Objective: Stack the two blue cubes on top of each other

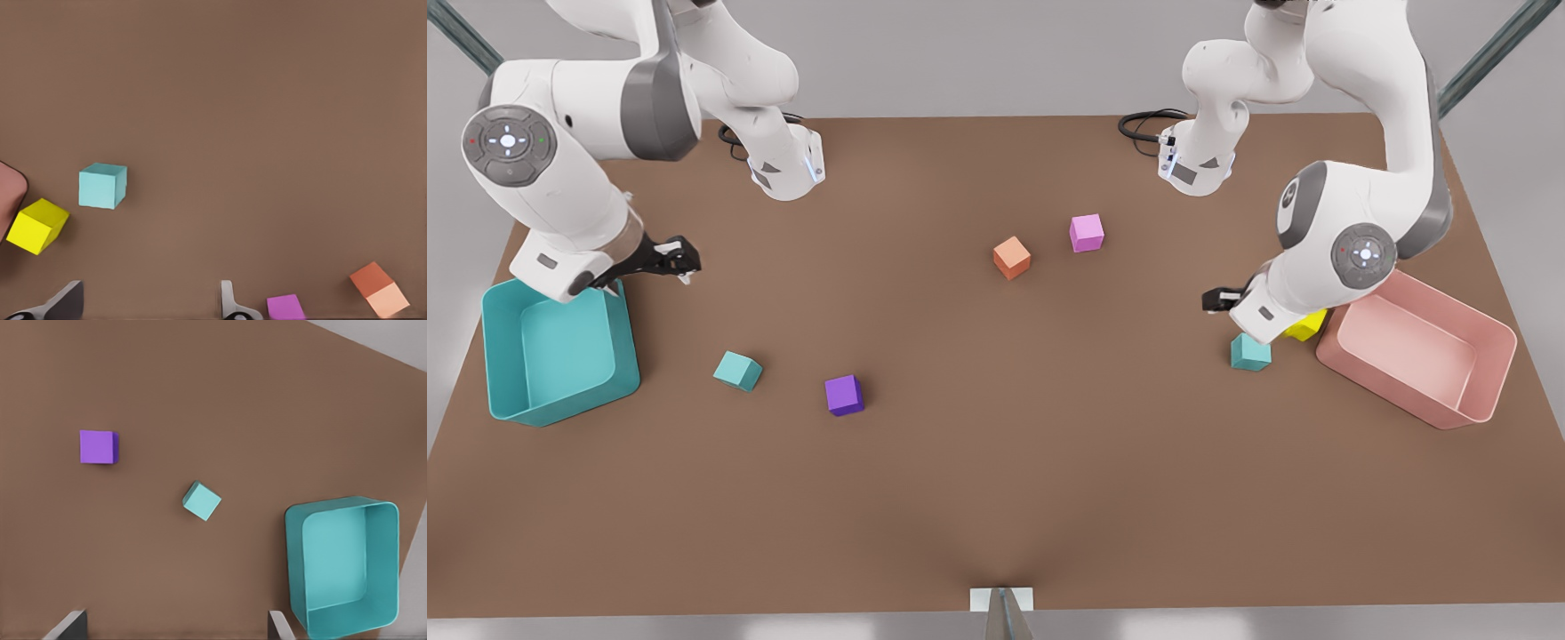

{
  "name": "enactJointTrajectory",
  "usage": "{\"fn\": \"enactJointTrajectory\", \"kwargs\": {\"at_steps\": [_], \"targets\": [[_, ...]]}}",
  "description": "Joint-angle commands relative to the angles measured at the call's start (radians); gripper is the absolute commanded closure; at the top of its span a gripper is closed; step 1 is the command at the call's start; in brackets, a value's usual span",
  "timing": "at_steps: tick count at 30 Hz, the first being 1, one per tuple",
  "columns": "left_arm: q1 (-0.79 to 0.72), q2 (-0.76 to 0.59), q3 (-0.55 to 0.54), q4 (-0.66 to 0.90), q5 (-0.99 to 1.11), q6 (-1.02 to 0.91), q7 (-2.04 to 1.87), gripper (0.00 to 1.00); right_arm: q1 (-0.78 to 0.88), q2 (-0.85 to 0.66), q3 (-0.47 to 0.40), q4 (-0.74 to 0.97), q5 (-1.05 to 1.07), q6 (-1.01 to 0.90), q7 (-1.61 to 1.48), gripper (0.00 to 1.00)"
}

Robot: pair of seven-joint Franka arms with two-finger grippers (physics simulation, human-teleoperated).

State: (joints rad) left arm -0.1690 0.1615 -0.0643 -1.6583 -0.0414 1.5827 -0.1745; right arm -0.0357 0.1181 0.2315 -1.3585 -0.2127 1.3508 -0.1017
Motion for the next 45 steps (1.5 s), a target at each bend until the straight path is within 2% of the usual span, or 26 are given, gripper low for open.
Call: {"fn": "enactJointTrajectory", "kwargs": {"at_steps": [1,2,5,7,9,12,16,19,24,29,31,33,38,45], "targets": [[-0.012,0.009,-0.019,0.012,-0.026,-0.010,-0.036,0.00,0.002,0.000,-0.006,-0.007,0.007,-0.013,0.051,0.00],[-0.012,0.009,-0.029,0.064,-0.023,-0.010,-0.039,0.00,0.030,0.006,-0.027,-0.007,-0.005,-0.015,0.054,0.00],[-0.003,0.013,-0.029,0.071,-0.017,-0.009,-0.034,0.00,0.054,0.207,-0.060,0.004,-0.056,0.017,0.102,0.00],[0.003,0.018,-0.029,0.098,-0.018,-0.021,-0.031,0.00,0.005,0.308,-0.064,-0.014,-0.113,0.126,0.217,0.00],[0.017,0.061,-0.029,0.095,-0.017,-0.113,-0.033,0.00,-0.116,0.314,-0.064,-0.174,-0.042,0.314,0.234,0.00],[0.020,0.093,-0.029,0.098,-0.015,-0.113,-0.034,0.00,-0.176,0.256,-0.101,-0.326,0.050,0.382,0.292,0.00],[0.020,0.118,-0.031,0.097,-0.018,-0.115,-0.034,0.00,-0.177,0.229,-0.120,-0.531,0.154,0.783,0.398,0.00],[0.022,0.133,-0.031,0.100,-0.020,-0.115,-0.034,0.00,-0.173,0.227,-0.118,-0.610,0.225,0.883,0.431,0.00],[0.020,0.105,-0.071,0.106,-0.040,-0.193,-0.040,0.00,-0.171,0.235,-0.118,-0.633,0.257,0.898,0.431,0.00],[0.207,0.127,-0.068,0.112,-0.005,-0.199,0.253,0.00,-0.174,0.267,-0.121,-0.654,0.256,0.898,0.431,0.00],[0.230,0.130,-0.068,0.124,-0.028,-0.191,0.253,0.00,-0.176,0.267,-0.123,-0.666,0.253,0.898,0.433,0.00],[0.327,0.176,-0.063,0.124,-0.028,-0.098,0.253,0.00,-0.174,0.261,-0.123,-0.695,0.253,0.900,0.435,0.00],[0.321,0.156,-0.137,0.129,-0.018,-0.184,0.250,0.00,-0.167,0.216,-0.121,-0.800,0.253,0.969,0.450,0.00],[0.296,0.162,-0.143,0.140,0.012,-0.216,0.245,0.00,-0.155,0.233,-0.116,-0.814,0.259,1.002,0.477,0.00]]}}
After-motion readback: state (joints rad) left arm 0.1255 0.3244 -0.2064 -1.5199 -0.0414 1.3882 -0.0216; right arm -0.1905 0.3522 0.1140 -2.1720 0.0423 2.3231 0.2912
